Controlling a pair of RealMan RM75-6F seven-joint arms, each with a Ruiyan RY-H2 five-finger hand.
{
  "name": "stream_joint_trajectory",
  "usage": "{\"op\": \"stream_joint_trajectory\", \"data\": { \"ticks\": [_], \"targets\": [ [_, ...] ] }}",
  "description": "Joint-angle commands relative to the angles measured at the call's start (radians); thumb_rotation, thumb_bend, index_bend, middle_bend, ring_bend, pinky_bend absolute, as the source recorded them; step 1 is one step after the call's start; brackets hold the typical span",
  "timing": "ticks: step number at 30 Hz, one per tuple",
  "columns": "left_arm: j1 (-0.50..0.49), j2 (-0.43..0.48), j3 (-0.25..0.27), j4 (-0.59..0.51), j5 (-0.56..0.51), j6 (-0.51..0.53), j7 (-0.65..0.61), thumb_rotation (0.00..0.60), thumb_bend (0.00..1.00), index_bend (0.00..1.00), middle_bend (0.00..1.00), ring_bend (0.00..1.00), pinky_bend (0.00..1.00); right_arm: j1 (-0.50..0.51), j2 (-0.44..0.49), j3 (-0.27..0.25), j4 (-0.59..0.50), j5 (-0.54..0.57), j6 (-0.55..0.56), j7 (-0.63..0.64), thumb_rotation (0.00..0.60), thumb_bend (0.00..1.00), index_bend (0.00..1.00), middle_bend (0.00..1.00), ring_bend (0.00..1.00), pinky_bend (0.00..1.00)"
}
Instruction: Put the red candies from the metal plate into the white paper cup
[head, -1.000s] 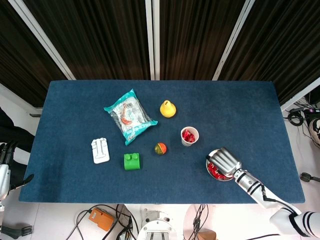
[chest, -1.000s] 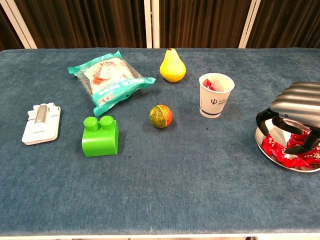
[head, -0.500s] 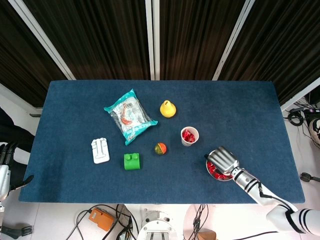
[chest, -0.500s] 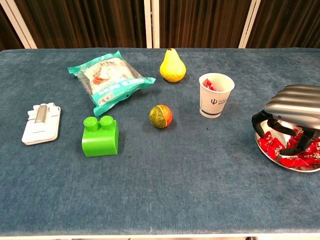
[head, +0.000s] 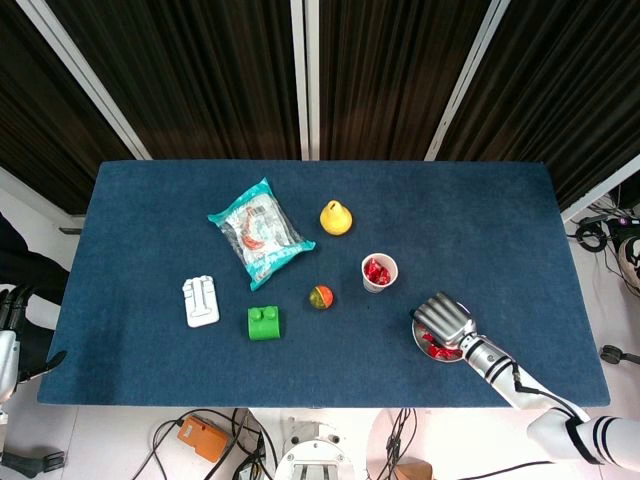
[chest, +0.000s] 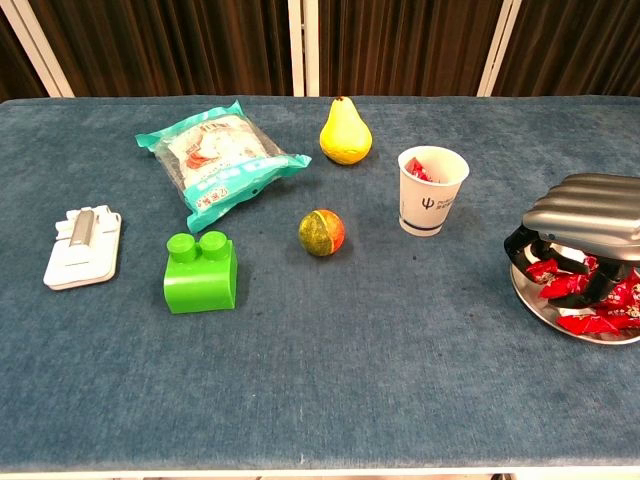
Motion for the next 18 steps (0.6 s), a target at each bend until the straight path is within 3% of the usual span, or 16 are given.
{"op": "stream_joint_trajectory", "data": {
  "ticks": [1, 11, 14, 18],
  "targets": [
    [0.0, 0.0, 0.0, 0.001, -0.001, -0.001, 0.0, 0.6, 0.0, 0.0, 0.03, 0.0, 0.0, -0.003, 0.001, 0.001, -0.001, 0.001, 0.004, 0.0, 0.6, 0.47, 0.66, 0.84, 1.0, 1.0],
    [-0.004, 0.003, -0.002, -0.004, 0.003, -0.003, 0.004, 0.6, 0.0, 0.0, 0.03, 0.0, 0.0, -0.015, 0.054, 0.027, -0.058, -0.008, 0.057, 0.012, 0.6, 0.48, 0.67, 0.84, 1.0, 1.0],
    [-0.007, 0.004, -0.003, -0.006, 0.004, -0.005, 0.006, 0.6, 0.0, 0.0, 0.03, 0.0, 0.0, -0.008, 0.076, 0.059, -0.088, -0.007, 0.079, 0.024, 0.6, 0.48, 0.67, 0.84, 1.0, 1.0],
    [-0.011, 0.007, -0.004, -0.013, 0.011, -0.004, 0.011, 0.6, 0.0, 0.0, 0.03, 0.0, 0.0, 0.04, 0.078, 0.141, -0.12, 0.024, 0.074, 0.03, 0.6, 0.48, 0.67, 0.84, 1.0, 1.0]
  ]
}}
